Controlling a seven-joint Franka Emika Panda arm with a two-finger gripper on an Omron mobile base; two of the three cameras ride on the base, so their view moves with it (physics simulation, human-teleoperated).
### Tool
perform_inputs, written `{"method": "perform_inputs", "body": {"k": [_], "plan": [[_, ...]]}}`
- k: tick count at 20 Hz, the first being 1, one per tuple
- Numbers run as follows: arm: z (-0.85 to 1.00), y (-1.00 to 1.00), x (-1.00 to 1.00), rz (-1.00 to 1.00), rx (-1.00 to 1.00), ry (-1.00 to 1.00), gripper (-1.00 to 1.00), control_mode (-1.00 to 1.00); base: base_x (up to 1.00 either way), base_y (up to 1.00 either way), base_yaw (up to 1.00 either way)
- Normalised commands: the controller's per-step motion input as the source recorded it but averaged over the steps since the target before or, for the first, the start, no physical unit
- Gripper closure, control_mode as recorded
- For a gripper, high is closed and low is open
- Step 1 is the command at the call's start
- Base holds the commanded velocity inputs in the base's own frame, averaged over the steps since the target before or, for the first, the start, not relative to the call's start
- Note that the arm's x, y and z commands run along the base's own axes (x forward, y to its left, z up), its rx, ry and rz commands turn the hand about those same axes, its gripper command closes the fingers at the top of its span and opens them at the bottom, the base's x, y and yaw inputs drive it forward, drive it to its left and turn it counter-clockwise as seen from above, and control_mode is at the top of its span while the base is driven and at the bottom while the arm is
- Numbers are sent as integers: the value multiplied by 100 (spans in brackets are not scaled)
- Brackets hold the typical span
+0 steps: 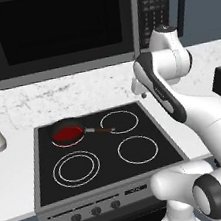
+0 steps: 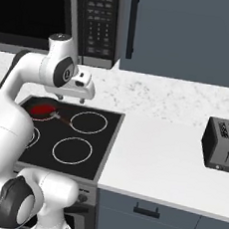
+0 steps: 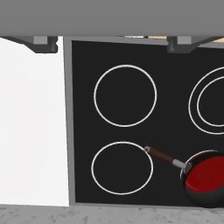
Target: Turn off the rear left burner of the stove.
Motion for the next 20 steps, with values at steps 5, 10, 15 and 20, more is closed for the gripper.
{"method": "perform_inputs", "body": {"k": [5,10,15,20], "plan": [[0,0,0,0,0,0,-100,100,6,-6,0],[0,0,0,0,0,0,-100,100,0,0,0],[-7,36,-36,0,-7,-7,-100,-100,-1,0,0],[-35,100,-40,4,-32,-5,-100,-100,0,0,0]]}}
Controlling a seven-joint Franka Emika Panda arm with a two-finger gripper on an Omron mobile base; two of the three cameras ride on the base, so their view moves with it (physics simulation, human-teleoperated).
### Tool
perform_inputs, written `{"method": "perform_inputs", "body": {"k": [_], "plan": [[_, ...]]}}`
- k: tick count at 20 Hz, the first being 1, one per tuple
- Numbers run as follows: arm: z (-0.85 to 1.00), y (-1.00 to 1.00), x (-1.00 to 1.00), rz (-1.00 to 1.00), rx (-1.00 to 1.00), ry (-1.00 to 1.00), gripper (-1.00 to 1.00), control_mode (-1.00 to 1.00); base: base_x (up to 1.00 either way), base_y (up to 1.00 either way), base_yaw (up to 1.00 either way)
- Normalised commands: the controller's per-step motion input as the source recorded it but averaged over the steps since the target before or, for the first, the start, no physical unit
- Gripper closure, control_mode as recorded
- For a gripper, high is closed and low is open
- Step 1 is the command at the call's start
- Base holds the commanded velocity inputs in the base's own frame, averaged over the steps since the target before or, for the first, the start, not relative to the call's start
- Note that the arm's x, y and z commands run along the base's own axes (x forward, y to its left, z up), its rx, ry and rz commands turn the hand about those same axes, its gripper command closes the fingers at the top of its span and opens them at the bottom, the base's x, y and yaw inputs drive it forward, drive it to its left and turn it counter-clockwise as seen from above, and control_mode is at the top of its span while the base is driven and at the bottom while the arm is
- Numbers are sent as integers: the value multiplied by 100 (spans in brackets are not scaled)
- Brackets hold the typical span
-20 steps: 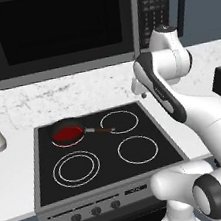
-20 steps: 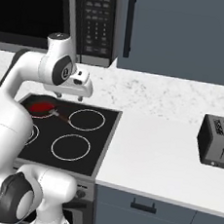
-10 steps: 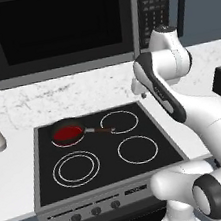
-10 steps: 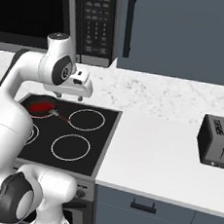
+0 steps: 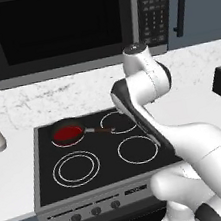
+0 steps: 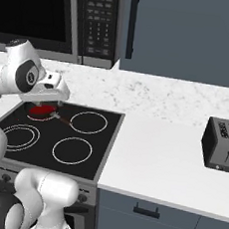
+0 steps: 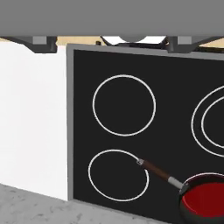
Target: Turn off the rear left burner of the stove.
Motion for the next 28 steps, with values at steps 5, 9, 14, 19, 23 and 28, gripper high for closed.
{"method": "perform_inputs", "body": {"k": [5,9,14,19,23,28], "plan": [[-40,100,-18,10,-37,0,-100,-100,0,0,0],[-49,100,-5,7,-32,0,-100,-100,0,0,0],[-62,100,-8,1,-27,0,-100,-100,0,0,0],[-79,99,-12,0,-22,0,-100,-100,0,0,0],[-84,91,-26,0,-13,0,-100,-100,0,0,0],[-84,74,-60,0,-3,-11,-100,-100,0,0,0]]}}
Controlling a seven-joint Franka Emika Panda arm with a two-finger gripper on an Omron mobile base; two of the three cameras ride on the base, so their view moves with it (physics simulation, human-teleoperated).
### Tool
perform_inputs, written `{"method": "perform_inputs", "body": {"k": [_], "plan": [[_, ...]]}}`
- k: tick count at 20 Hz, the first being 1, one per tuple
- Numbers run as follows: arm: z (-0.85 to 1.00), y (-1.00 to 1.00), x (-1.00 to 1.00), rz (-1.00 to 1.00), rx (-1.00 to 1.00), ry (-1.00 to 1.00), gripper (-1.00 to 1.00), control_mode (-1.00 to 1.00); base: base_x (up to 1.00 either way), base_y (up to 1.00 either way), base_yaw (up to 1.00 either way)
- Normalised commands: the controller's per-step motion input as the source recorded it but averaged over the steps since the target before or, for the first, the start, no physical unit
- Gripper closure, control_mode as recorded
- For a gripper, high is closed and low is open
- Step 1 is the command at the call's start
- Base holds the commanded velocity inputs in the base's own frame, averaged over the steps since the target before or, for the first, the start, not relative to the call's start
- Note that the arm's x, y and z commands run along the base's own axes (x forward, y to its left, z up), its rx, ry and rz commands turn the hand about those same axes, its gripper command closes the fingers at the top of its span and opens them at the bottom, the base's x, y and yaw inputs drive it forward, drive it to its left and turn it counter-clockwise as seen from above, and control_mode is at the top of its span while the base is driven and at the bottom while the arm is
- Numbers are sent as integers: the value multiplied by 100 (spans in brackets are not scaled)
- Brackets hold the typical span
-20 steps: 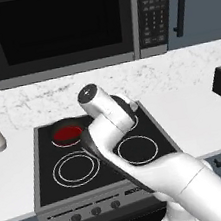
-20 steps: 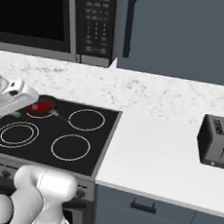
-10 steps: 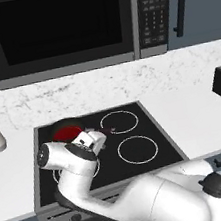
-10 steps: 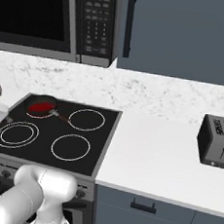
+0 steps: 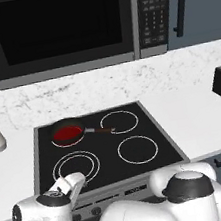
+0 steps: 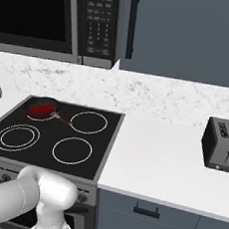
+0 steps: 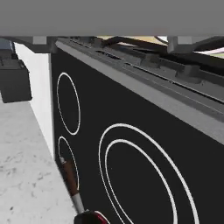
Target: Turn off the rear left burner of the stove.
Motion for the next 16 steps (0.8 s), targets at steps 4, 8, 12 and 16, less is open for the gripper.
{"method": "perform_inputs", "body": {"k": [4,8,12,16], "plan": [[-64,49,-39,0,3,-12,-100,-100,0,0,0],[-47,10,-12,0,11,-3,-100,-100,0,0,0],[-41,1,-4,0,12,-1,-100,-100,0,0,0],[-32,0,0,0,9,0,-100,-100,0,0,0]]}}
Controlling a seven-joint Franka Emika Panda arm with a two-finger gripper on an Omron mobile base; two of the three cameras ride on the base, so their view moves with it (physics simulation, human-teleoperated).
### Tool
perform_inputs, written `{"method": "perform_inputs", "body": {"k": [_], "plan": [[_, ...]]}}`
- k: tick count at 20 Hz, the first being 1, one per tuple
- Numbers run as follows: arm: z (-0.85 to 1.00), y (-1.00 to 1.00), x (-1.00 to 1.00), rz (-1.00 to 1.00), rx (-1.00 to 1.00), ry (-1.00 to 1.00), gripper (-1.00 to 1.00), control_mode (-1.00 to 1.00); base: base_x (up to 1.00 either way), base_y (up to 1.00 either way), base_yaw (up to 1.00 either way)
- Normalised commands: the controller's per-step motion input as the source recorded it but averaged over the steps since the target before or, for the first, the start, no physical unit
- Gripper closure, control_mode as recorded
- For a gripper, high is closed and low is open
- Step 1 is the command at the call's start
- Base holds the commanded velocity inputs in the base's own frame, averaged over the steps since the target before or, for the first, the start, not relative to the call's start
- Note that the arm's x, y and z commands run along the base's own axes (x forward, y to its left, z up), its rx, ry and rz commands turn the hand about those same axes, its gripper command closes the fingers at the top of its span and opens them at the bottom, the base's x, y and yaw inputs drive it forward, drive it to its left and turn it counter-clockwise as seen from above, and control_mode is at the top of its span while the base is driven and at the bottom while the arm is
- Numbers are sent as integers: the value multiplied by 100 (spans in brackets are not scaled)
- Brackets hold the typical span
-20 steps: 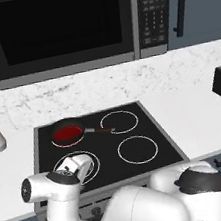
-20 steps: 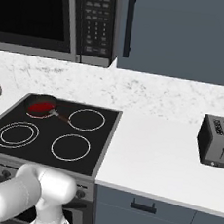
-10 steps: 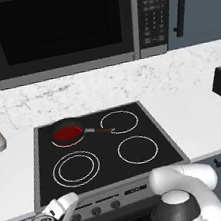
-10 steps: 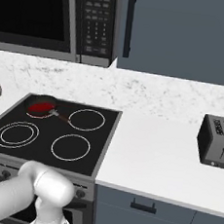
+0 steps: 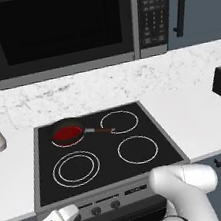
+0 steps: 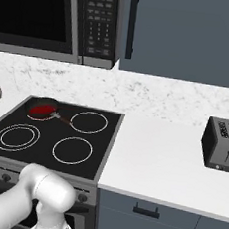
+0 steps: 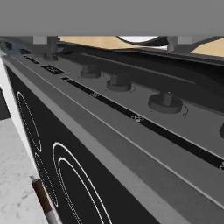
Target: Turn off the rear left burner of the stove.
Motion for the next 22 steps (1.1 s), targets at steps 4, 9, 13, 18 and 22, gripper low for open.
{"method": "perform_inputs", "body": {"k": [4,9,13,18,22], "plan": [[-38,0,6,0,5,0,-100,-100,0,0,0],[-30,-6,20,2,3,0,-100,-100,0,0,0],[-13,0,39,0,0,0,-100,-100,0,0,0],[-24,0,32,0,0,0,-100,-100,0,0,0],[-37,1,20,1,0,0,-100,-100,0,0,0]]}}
